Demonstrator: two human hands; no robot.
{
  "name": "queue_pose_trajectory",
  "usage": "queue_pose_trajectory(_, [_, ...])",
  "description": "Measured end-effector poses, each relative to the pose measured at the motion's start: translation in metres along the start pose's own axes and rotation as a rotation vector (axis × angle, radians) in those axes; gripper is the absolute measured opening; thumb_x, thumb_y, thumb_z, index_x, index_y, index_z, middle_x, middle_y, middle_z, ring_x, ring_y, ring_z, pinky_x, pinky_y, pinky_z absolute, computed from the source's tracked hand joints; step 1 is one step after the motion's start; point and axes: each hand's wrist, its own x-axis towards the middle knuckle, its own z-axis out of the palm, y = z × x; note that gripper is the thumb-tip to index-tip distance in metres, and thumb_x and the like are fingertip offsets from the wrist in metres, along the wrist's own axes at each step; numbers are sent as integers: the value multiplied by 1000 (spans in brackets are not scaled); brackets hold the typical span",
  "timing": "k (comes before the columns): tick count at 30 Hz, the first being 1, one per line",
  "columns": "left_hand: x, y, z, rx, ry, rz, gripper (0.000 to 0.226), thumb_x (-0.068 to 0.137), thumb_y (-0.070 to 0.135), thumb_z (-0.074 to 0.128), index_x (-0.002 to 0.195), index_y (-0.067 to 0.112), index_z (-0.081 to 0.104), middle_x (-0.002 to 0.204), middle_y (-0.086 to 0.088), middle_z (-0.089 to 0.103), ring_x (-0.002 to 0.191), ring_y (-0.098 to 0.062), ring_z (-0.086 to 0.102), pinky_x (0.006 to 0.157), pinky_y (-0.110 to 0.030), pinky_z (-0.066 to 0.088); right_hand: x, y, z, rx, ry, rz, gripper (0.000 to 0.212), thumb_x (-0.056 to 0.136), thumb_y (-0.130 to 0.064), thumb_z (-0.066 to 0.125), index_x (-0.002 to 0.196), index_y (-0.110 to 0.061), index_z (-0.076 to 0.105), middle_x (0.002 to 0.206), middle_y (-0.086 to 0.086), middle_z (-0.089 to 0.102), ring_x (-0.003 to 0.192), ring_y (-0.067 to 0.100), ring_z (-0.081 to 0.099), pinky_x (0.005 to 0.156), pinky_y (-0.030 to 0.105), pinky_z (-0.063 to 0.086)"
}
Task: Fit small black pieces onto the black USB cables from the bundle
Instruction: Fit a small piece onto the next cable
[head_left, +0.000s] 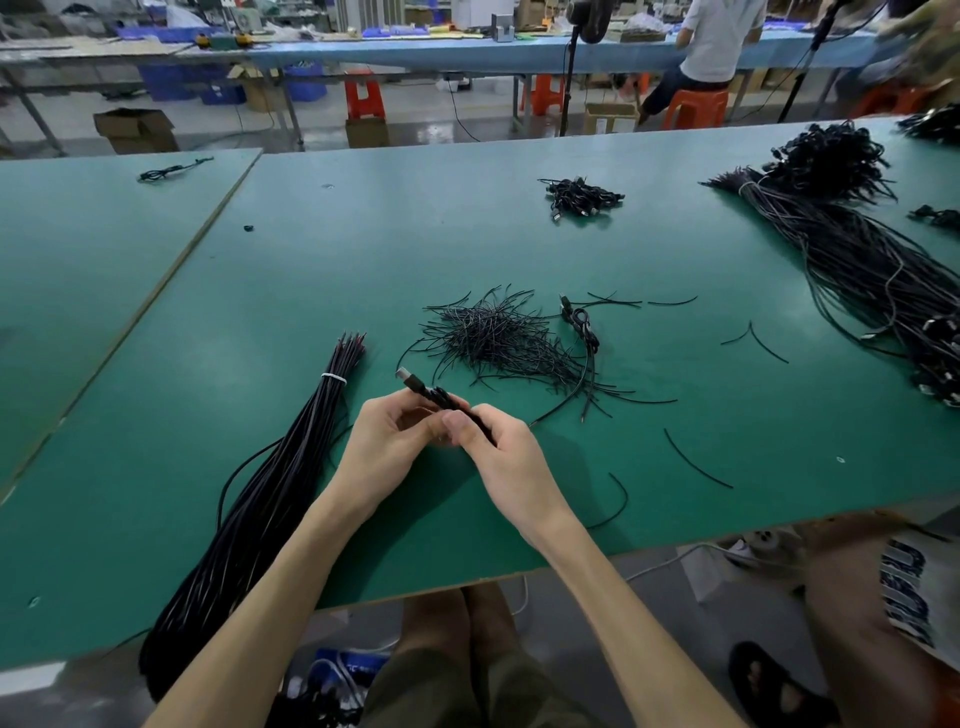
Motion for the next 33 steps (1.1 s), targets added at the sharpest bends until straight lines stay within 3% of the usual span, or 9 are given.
queue_pose_trajectory(3, [-2, 0, 1, -30, -10, -3, 14, 92, -5, 67, 99, 5, 74, 75, -6, 75, 69, -12, 69, 71, -21, 55, -1, -2, 2, 15, 23, 13, 46, 108, -49, 42, 95, -19, 74, 76, -14, 68, 70, 1, 56, 73, 28, 46])
queue_pose_trajectory(6, [-2, 0, 1, -5, -20, 8, 18, 91, -8, 66, 98, 7, 73, 73, -2, 74, 69, -10, 68, 71, -19, 55, -2, -4, 1, -18, 47, 9, 46, 108, -48, 44, 74, -24, 64, 66, -16, 61, 63, 1, 49, 66, 29, 41])
queue_pose_trajectory(14, [-3, 1, 1, 31, -58, 15, 23, 93, -1, 67, 105, 17, 73, 81, 4, 76, 77, -8, 69, 76, -21, 56, -1, -5, 1, 35, 94, 25, 44, 107, -41, 49, 66, -25, 57, 64, -2, 50, 60, 12, 42, 63, 38, 37])
queue_pose_trajectory(18, [-2, 0, 1, 139, -72, 45, 23, 94, -5, 66, 107, 12, 72, 83, 9, 76, 80, -2, 69, 77, -16, 52, -2, -4, 1, 30, 113, 33, 46, 107, -42, 49, 67, -22, 56, 64, -1, 49, 60, 11, 41, 62, 37, 36])
queue_pose_trajectory(23, [-1, 1, 2, 156, 1, 58, 24, 90, 0, 72, 103, 20, 75, 93, 2, 79, 87, -7, 73, 83, -20, 55, 0, -3, 0, 22, 121, 28, 46, 107, -43, 49, 67, -21, 57, 60, -8, 48, 57, 8, 39, 58, 33, 33])
queue_pose_trajectory(28, [-2, 0, 3, 19, -15, -31, 15, 91, 5, 72, 104, 10, 77, 97, -3, 80, 88, -13, 73, 82, -27, 58, 0, -3, -3, 45, 127, 20, 50, 107, -43, 49, 59, -31, 51, 54, -13, 41, 53, 6, 33, 53, 30, 26])
queue_pose_trajectory(33, [-3, 1, 2, -70, -43, -93, 13, 90, 19, 76, 97, 10, 80, 96, -8, 79, 92, -18, 75, 84, -22, 55, 0, -2, -3, 105, 92, 25, 46, 106, -48, 51, 63, -32, 60, 56, -18, 50, 56, 0, 43, 58, 20, 36])
